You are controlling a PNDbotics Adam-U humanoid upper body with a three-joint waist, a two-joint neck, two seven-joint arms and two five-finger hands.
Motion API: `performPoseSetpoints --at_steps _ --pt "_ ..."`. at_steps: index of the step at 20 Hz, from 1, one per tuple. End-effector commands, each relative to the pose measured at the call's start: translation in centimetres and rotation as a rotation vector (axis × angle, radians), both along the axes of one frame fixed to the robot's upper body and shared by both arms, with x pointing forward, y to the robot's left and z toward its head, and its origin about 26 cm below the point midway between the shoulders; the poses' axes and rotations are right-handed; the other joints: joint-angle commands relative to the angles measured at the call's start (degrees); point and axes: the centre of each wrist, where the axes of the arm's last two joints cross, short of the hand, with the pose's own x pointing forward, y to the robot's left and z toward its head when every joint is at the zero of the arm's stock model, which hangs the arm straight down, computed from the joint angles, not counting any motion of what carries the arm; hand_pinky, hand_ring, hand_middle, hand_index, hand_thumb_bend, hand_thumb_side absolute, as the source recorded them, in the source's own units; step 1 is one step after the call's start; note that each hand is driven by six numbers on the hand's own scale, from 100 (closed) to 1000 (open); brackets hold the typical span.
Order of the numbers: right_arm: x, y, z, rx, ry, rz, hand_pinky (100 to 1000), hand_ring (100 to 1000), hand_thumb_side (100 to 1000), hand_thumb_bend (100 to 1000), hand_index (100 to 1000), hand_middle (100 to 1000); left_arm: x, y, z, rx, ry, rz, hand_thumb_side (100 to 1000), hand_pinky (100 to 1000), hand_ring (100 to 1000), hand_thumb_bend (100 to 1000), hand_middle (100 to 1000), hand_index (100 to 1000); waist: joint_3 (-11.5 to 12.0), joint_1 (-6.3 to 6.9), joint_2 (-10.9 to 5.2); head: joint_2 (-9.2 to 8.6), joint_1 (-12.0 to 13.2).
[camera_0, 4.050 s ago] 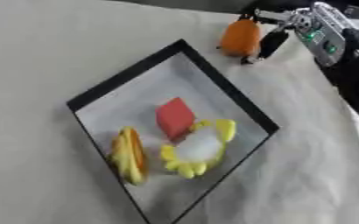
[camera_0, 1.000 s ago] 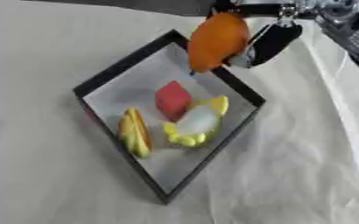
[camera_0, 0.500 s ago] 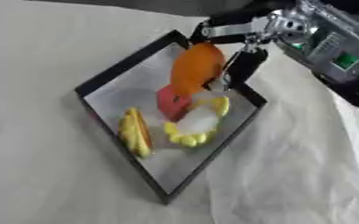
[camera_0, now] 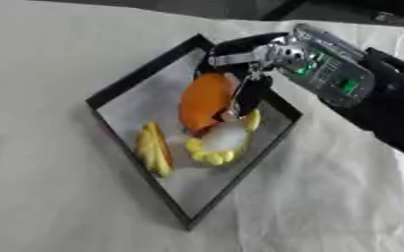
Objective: Pick up objects on the table and place them in the box.
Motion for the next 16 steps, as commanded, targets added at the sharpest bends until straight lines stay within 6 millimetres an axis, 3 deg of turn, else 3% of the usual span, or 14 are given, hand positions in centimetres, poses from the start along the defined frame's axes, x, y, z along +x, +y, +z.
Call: performPoseSetpoints --at_steps 1,6,9,10,16 --pt "0.3 -0.2 0.5 -0.035 -0.034 0.005 839 816 191 395 813 751 -0.3 0.0 0.9 0.012 -0.027 0.001 584 871 797 355 732 797 0.08 0.82 -0.94 -0.61 -0.01" --pt "0.0 -0.2 0.8 -0.041 -0.066 0.034 872 876 308 517 889 843 -0.3 0.0 0.8 0.01 -0.026 0.001 585 871 797 355 732 797 -0.14 0.78 -0.97 -0.41 0.2" --pt "-0.9 -0.4 2.0 -0.014 -0.101 0.063 875 881 340 531 901 856 -0.4 0.1 0.8 0.012 -0.025 0.004 585 872 797 355 732 798 -0.35 0.8 -1.08 -0.24 0.36" --pt "-1.3 -0.4 2.5 -0.002 -0.116 0.073 876 883 390 512 906 863 -0.4 0.1 0.8 0.011 -0.025 0.005 584 872 797 355 732 798 -0.41 0.8 -1.11 -0.22 0.4" --pt "-4.1 -1.5 5.7 0.144 -0.206 0.098 876 877 395 512 913 867 -0.4 0.1 0.7 0.008 -0.025 0.005 585 872 797 354 731 797 -0.87 0.91 -1.3 0.19 0.72"
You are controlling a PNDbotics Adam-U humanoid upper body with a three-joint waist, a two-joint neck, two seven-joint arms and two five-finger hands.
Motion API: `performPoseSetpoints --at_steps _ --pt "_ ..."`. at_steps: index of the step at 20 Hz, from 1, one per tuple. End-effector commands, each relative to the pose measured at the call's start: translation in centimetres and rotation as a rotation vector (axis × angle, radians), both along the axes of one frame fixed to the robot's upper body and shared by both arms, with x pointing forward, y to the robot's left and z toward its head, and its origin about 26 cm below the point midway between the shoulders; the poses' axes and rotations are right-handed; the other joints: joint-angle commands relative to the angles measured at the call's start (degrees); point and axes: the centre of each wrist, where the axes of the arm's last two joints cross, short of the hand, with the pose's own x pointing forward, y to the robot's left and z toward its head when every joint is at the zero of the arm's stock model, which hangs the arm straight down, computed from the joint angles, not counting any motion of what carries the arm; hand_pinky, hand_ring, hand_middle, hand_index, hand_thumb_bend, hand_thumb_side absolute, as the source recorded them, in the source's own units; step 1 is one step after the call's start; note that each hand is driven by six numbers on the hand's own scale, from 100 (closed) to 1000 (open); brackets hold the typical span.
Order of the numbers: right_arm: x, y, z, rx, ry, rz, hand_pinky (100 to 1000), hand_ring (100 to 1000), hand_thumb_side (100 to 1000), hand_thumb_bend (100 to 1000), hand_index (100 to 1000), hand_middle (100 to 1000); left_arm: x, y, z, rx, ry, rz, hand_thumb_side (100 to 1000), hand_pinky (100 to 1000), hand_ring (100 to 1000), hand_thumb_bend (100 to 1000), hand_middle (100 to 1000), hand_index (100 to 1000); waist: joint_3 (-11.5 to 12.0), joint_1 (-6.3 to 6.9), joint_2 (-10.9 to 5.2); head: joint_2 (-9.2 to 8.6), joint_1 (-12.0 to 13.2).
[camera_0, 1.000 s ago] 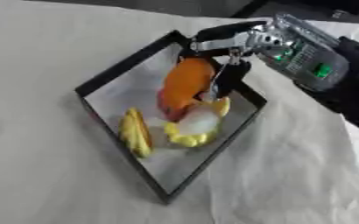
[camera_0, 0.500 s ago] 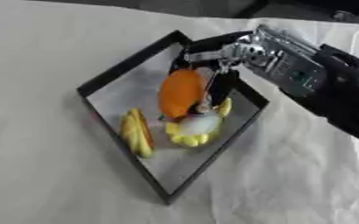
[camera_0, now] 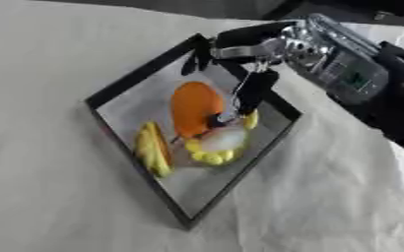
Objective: Pick up objects on the table and place them in the box.
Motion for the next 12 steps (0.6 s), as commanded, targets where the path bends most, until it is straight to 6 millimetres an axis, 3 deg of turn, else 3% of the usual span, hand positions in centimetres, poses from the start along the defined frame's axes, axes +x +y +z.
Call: performPoseSetpoints --at_steps 1,8,12 --pt "-1.9 -1.2 3.0 0.094 -0.085 -0.002 875 874 399 504 913 867 -0.4 0.1 0.7 0.008 -0.025 0.003 585 872 797 354 731 797 -0.17 0.95 -1.31 0.2 0.21" --pt "-5.1 -3.1 5.3 0.303 -0.162 -0.021 867 851 409 468 905 857 -0.4 0.1 0.6 -0.004 -0.025 0.004 585 872 796 352 731 797 -0.63 1.44 -1.22 0.32 0.63" --pt "-6.5 -4.6 5.4 0.441 -0.195 -0.069 855 820 429 340 878 828 -0.4 0.2 0.3 -0.016 -0.024 0.009 585 871 796 349 730 797 -1.08 1.79 -1.24 0.3 0.88"
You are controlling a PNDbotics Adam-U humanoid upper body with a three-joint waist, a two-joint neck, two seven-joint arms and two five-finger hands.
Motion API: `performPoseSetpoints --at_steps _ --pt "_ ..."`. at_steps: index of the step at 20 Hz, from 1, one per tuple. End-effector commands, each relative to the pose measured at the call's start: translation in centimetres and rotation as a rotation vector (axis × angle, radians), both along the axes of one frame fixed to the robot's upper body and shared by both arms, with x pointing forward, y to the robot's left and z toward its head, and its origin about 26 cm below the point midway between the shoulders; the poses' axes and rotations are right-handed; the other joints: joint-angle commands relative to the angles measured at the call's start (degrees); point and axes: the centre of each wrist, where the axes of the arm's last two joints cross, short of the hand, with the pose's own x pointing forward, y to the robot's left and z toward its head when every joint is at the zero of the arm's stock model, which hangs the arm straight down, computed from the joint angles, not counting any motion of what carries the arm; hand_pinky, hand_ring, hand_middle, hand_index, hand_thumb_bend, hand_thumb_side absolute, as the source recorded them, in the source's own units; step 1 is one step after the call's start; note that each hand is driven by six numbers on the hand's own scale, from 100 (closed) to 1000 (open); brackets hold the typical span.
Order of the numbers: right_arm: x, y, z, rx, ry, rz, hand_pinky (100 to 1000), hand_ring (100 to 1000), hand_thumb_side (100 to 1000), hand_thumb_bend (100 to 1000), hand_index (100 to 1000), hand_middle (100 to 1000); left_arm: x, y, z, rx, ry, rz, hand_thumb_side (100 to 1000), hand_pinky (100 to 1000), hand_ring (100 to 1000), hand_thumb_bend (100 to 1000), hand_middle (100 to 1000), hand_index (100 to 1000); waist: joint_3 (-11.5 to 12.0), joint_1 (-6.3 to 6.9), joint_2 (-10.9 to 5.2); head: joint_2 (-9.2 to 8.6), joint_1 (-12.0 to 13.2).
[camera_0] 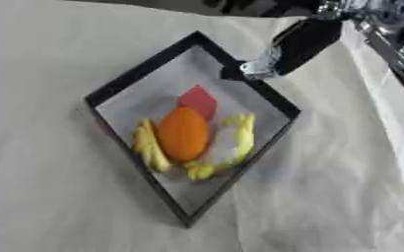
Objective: Pick up objects on the table and place them in the box.
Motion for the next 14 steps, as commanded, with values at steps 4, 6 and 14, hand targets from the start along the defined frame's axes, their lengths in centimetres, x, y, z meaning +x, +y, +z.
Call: performPoseSetpoints --at_steps 4,6,14 --pt "-1.5 -2.5 0.7 0.305 -0.078 -0.107 853 808 487 174 869 818 -0.4 0.3 0.3 -0.038 -0.035 0.011 587 872 796 343 729 797 -0.75 1.73 -1.43 -0.53 0.72" --pt "-1.2 -2.9 -0.1 0.417 -0.071 -0.132 858 811 511 145 875 823 -0.3 0.2 0.0 -0.071 -0.041 0.011 592 872 796 337 729 798 -1.0 2.0 -1.5 -0.74 0.79" --pt "-0.1 -4.2 -3.1 0.741 -0.068 -0.173 857 804 398 304 882 824 -0.3 0.0 -1.5 -0.214 -0.064 -0.008 615 873 796 317 732 806 -1.35 2.75 -1.55 -0.35 1.72"
